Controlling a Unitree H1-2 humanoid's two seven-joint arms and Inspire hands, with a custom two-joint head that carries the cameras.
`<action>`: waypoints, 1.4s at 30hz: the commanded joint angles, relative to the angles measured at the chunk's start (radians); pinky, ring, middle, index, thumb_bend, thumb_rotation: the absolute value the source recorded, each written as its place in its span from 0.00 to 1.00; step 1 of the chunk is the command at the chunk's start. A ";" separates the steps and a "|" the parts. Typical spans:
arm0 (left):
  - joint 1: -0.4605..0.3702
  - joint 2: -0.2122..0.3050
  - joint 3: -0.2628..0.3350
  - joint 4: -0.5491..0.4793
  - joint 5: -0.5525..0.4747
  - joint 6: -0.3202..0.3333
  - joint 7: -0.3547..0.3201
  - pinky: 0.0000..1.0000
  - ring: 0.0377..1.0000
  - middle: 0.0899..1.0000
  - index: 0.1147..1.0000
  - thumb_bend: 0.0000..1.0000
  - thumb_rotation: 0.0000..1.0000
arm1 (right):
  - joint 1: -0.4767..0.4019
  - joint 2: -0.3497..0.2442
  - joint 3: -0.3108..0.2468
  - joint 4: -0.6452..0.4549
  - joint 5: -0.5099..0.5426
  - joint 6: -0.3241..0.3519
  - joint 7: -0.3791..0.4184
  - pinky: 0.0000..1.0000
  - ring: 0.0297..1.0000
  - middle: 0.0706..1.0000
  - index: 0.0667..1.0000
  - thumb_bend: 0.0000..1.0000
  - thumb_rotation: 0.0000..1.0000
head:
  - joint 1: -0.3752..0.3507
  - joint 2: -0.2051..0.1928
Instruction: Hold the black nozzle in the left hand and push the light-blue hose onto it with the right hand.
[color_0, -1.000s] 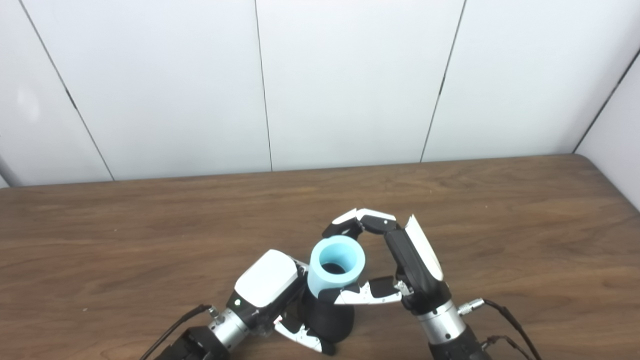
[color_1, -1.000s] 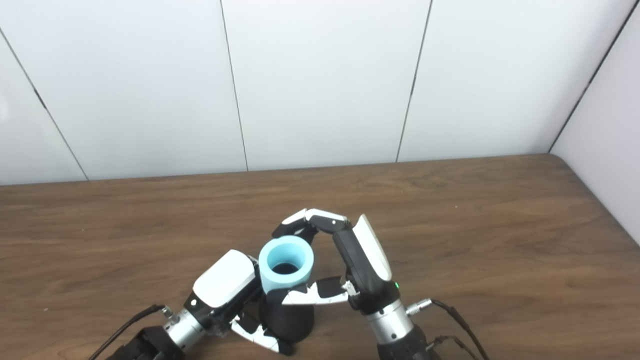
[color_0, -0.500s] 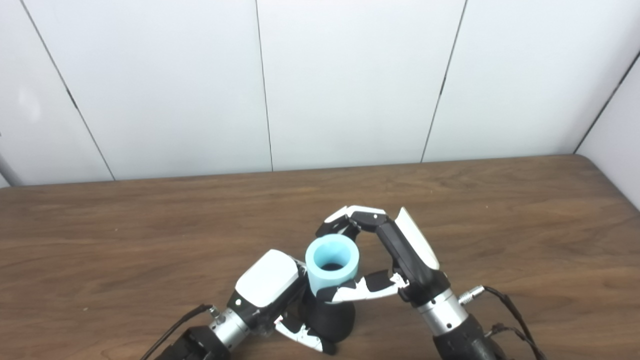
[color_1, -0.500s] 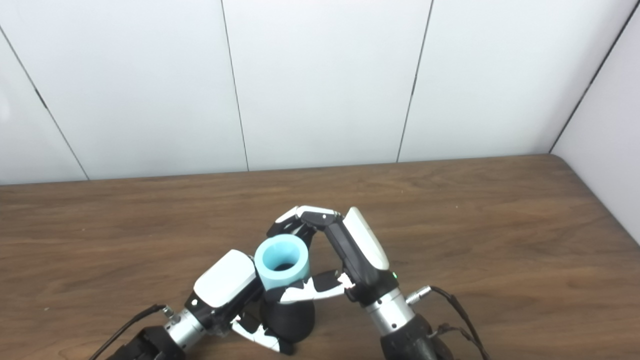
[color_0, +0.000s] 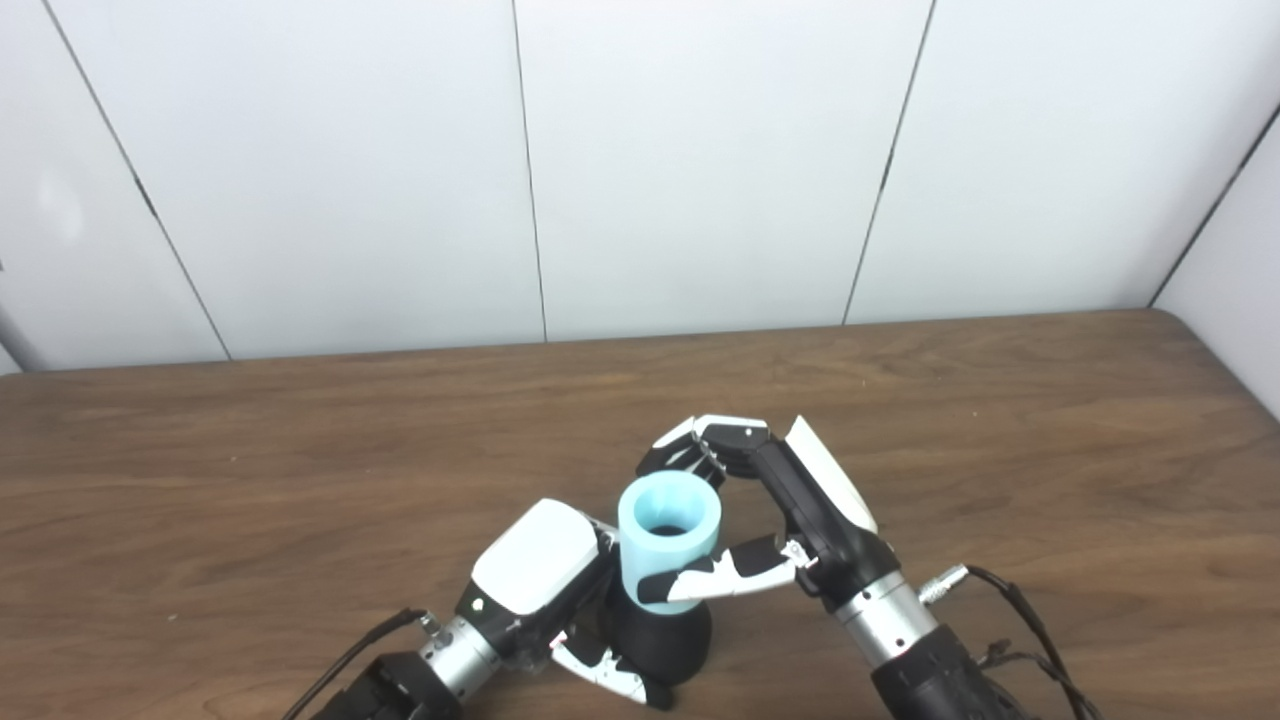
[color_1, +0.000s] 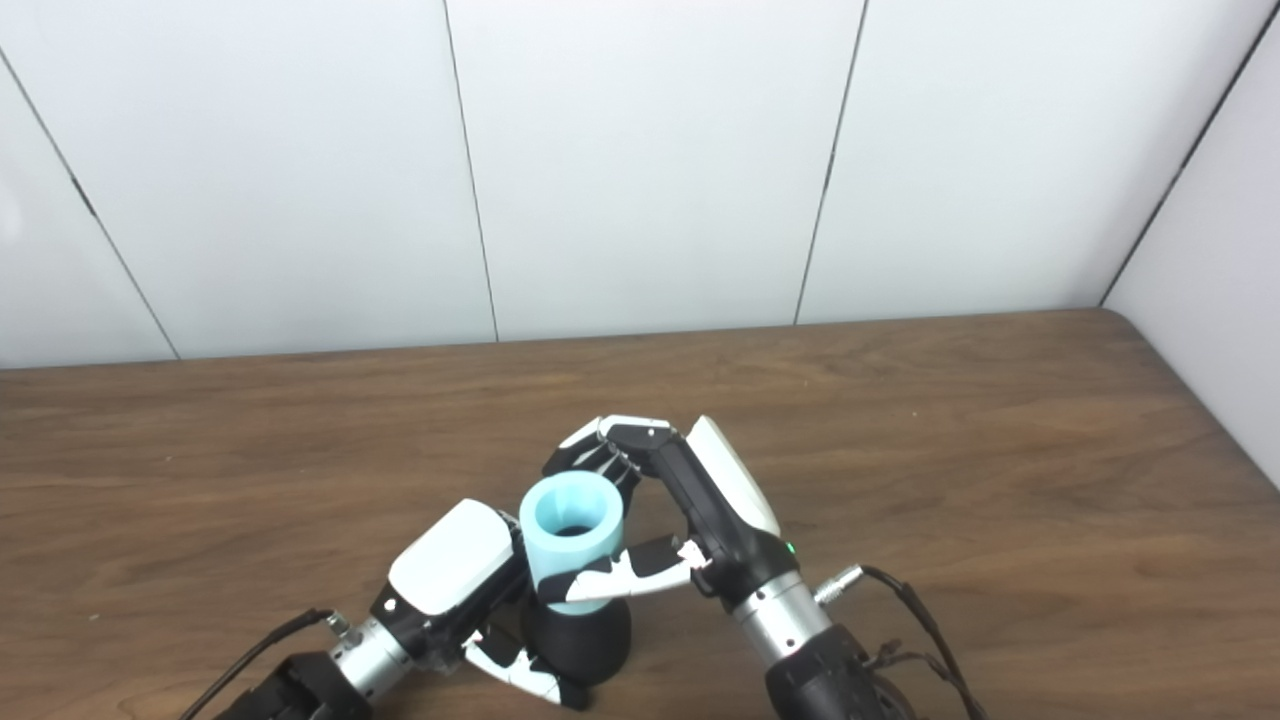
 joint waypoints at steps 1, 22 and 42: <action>0.029 0.007 -0.028 -0.001 0.023 -0.015 -0.036 0.21 0.32 0.42 0.47 0.49 0.00 | -0.002 -0.002 -0.013 -0.003 0.013 -0.015 -0.020 0.31 0.38 0.45 0.49 0.51 0.00 | -0.001 0.002; 0.027 0.008 -0.029 0.002 0.018 -0.011 -0.045 0.20 0.32 0.39 0.47 0.49 0.00 | 0.017 -0.032 0.007 0.066 -0.033 -0.258 -0.080 0.59 0.69 0.71 0.72 0.88 0.23 | 0.001 0.000; 0.024 0.003 -0.032 0.014 0.025 -0.011 -0.038 0.17 0.32 0.38 0.46 0.49 0.00 | -0.006 -0.069 0.015 0.009 0.095 -0.023 0.078 0.90 1.00 1.00 1.00 1.00 0.47 | 0.000 -0.004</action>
